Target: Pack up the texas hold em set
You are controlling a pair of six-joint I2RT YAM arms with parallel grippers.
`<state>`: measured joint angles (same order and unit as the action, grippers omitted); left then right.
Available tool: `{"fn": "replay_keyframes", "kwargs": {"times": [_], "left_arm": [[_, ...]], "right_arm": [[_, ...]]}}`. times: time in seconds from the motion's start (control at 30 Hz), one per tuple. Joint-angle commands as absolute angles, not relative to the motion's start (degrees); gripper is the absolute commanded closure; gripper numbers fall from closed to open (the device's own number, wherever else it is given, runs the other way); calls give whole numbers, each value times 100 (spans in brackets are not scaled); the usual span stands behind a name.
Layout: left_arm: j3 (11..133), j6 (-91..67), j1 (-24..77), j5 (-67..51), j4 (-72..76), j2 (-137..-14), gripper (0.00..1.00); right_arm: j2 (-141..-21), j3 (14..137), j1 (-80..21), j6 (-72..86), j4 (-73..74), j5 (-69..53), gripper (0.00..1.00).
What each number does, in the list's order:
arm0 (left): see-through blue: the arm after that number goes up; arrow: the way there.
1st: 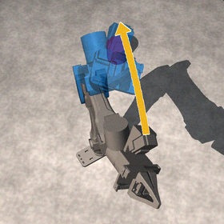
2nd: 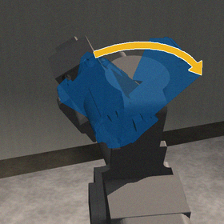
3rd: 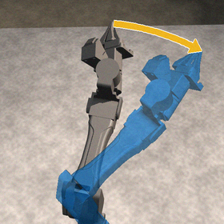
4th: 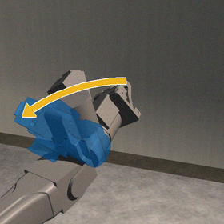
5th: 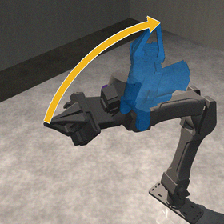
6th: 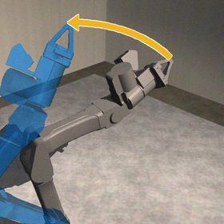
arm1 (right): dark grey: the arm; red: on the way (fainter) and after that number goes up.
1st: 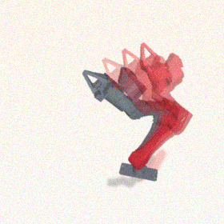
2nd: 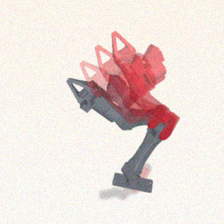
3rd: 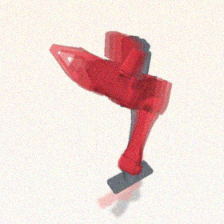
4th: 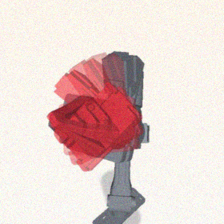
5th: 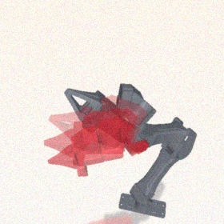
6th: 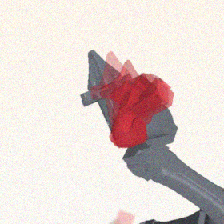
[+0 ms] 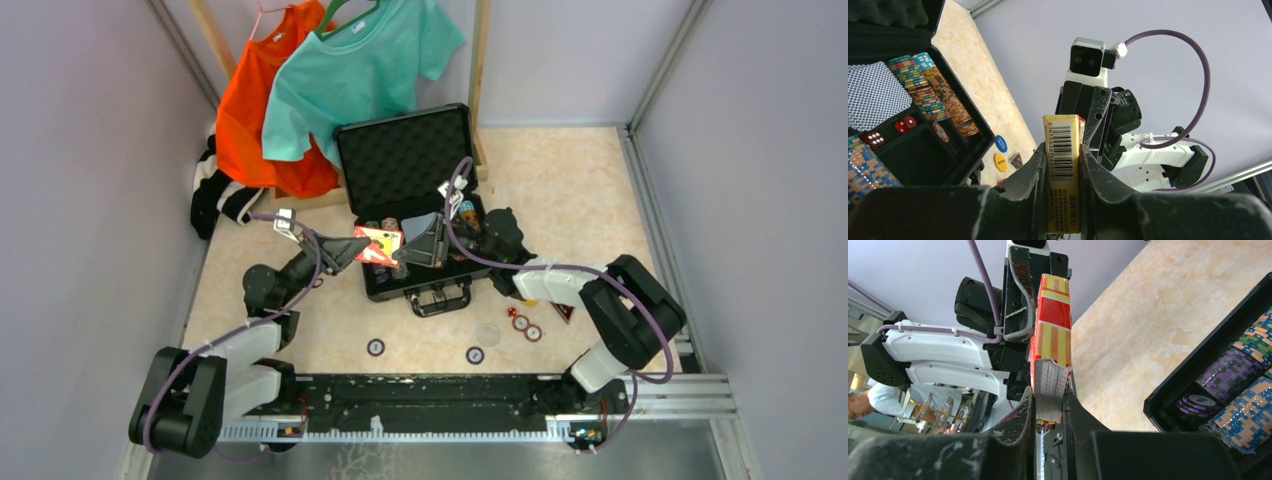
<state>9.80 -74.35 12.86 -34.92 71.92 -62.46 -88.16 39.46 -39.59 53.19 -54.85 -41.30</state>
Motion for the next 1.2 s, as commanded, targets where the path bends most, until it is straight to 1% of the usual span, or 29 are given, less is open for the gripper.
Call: {"fn": "replay_keyframes", "kwargs": {"times": [0.0, 0.13, 0.2, 0.23, 0.4, 0.53, 0.6, 0.67, 0.77, 0.83, 1.0, 1.07, 1.17], "left_arm": [[854, -7361, 1362, -3493, 7368, -6285, 86], [841, -7265, 1351, -3480, 7387, -6265, 59], [875, -7141, 1353, -3397, 7170, -6171, 48], [906, -7054, 1354, -3344, 6983, -6099, 45], [1094, -6360, 1340, -2914, 5739, -5558, 42], [1322, -5767, 1294, -2641, 4468, -5082, 41], [1439, -5512, 1288, -2571, 4017, -4894, 40], [1546, -5300, 1283, -2527, 3653, -4752, 39], [1790, -4949, 1274, -2546, 3119, -4714, 35], [2057, -4617, 1267, -2705, 2781, -4799, 32], [2768, -3956, 1257, -2900, 1766, -5018, 29], [2923, -3755, 1252, -2913, 1509, -5011, 29], [3117, -3532, 1240, -2869, 1065, -4964, 27]], "right_arm": [[-8841, 4276, -4069, 5207, -6100, -4244, 100], [-8788, 4260, -3978, 5256, -6130, -4307, 100], [-8725, 4210, -3880, 5309, -6185, -4384, 100], [-8677, 4177, -3816, 5349, -6205, -4412, 100], [-8379, 3999, -3421, 5373, -6069, -4533, 100], [-8129, 3982, -2909, 5240, -5483, -4791, 100], [-8079, 4247, -2668, 4786, -4563, -5115, 100], [-8080, 4739, -2523, 3852, -2852, -5266, 100], [-8315, 5768, -2472, 2248, -161, -4831, 100], [-8577, 6306, -2438, 1669, 880, -4553, 100], [-9082, 6719, -2246, 1516, 1298, -4399, 100], [-9367, 7011, -2233, 1278, 1683, -4339, 100], [-9681, 7137, -2224, 1165, 2024, -4235, 100]]}}
